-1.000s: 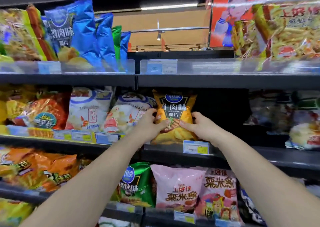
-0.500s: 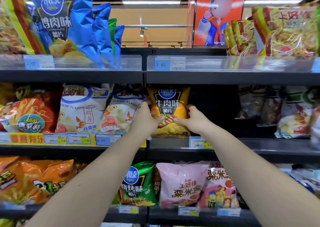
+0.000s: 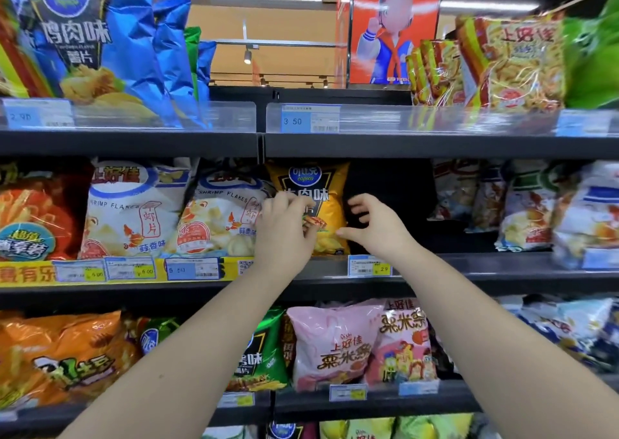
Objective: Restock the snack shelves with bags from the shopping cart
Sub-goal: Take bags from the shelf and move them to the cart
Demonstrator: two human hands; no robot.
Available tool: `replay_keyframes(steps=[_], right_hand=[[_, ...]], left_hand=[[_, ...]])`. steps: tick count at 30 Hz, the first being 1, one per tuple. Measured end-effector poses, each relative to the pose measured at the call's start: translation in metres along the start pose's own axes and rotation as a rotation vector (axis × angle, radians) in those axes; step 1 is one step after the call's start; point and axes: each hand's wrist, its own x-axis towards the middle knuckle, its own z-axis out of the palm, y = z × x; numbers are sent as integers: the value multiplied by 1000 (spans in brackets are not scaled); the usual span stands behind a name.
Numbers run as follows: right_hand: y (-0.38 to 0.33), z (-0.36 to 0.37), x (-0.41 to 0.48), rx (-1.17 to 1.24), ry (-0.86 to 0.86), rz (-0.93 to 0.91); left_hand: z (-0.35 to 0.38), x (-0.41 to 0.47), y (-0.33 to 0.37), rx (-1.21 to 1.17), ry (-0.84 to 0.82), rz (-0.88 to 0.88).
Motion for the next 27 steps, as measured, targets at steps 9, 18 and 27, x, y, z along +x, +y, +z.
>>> replay_keyframes(steps=[9,18,27], right_hand=[[74,-88,-61,-576,209,-120],[210,-273,-189,-942,251,168],[333,-467,-359,-1067,218,547]], left_hand=[[58,-6,121,37,-143,263],[147,-49,370,-156,-304,528],[207,-148,643,-308,-389,722]])
